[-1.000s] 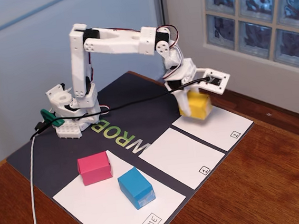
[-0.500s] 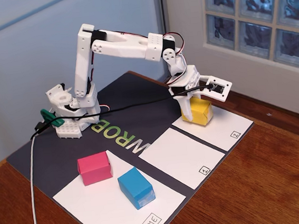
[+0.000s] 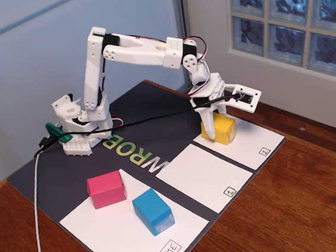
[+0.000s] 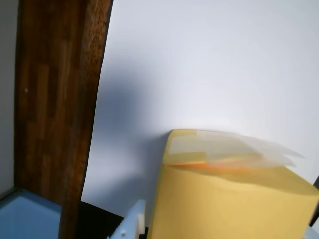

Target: Move box yellow to zone 2

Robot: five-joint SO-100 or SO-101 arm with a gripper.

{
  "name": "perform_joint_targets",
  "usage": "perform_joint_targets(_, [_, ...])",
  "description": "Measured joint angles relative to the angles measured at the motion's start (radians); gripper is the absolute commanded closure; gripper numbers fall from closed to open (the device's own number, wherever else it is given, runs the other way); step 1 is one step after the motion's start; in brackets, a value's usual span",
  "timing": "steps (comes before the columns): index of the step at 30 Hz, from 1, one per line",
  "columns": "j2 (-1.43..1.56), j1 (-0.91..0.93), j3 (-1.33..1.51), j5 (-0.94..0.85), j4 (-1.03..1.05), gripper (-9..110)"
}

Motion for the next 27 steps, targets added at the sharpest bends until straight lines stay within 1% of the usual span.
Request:
perform_joint_targets(7, [0.012,0.034,-0.012,0.0,0.0,67])
perform_joint_targets(18, [0.141,0.078,-0.051,0.0,0.052,69])
perform_joint_targets(20, [0.17,0.084,-0.051,0.0,0.067,72])
perform_joint_targets(24, [0.242,0.11,-0.051,-0.017,0.1,85])
perform_joint_targets(27, [0.285,0.133,-0.049,-0.041,0.137,91])
